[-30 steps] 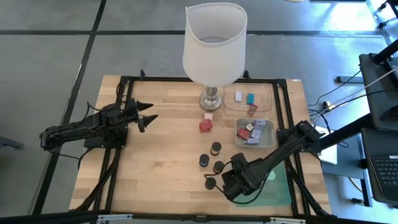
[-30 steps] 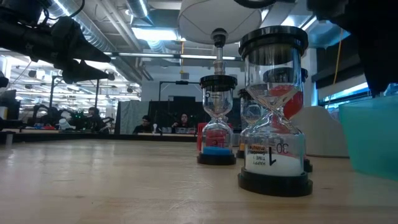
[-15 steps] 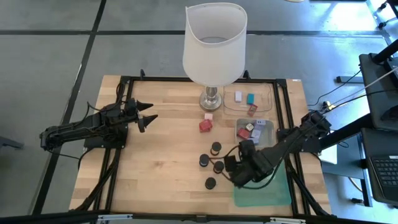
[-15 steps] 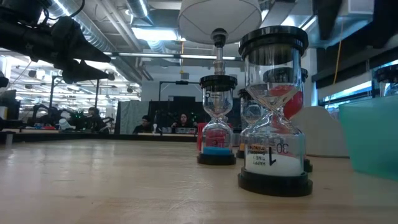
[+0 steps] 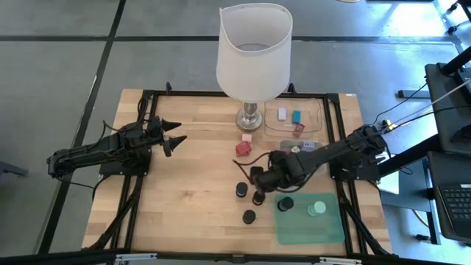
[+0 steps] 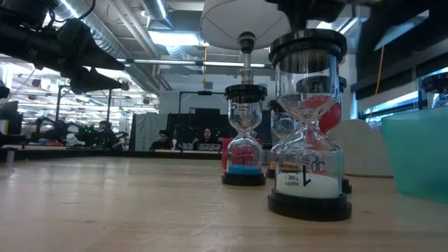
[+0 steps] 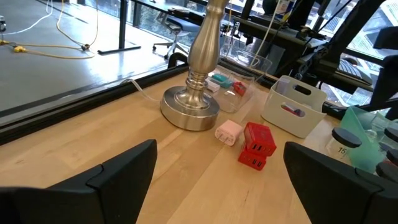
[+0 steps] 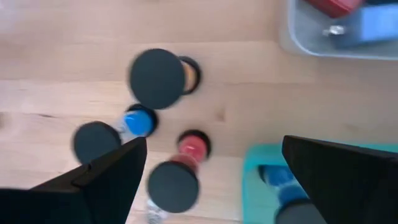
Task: Pick & Place Office items
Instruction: Put the orange hourglass into the light blue bin
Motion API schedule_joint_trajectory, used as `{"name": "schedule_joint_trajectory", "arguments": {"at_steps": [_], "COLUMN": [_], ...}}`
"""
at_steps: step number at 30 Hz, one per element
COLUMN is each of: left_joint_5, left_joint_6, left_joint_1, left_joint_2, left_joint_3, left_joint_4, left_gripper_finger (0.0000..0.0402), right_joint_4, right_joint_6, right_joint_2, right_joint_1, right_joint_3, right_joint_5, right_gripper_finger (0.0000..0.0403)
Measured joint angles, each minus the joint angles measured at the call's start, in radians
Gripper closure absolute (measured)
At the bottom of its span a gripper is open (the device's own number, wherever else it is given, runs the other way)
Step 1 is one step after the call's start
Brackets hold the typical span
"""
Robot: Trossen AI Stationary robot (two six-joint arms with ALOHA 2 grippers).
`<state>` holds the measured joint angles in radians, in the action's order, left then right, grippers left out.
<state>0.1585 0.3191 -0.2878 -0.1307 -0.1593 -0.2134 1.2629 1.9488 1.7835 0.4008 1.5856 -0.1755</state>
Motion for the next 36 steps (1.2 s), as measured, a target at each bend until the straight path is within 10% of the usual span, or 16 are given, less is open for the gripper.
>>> {"name": "schedule_joint_trajectory", "arguments": {"at_steps": [36], "left_joint_5": [0.0], "left_joint_6": [0.0], "left_joint_1": [0.0], "left_joint_2": [0.0], "left_joint_3": [0.0], "left_joint_4": [0.0], "left_gripper_finger": [0.0054], "right_joint_4": [-0.171], "right_joint_6": [-0.208], "right_joint_2": [0.221], "right_joint_1": [-0.155], "right_joint_3": [0.0], "right_joint_5": [0.034], "right_gripper_finger": [0.0038]}}
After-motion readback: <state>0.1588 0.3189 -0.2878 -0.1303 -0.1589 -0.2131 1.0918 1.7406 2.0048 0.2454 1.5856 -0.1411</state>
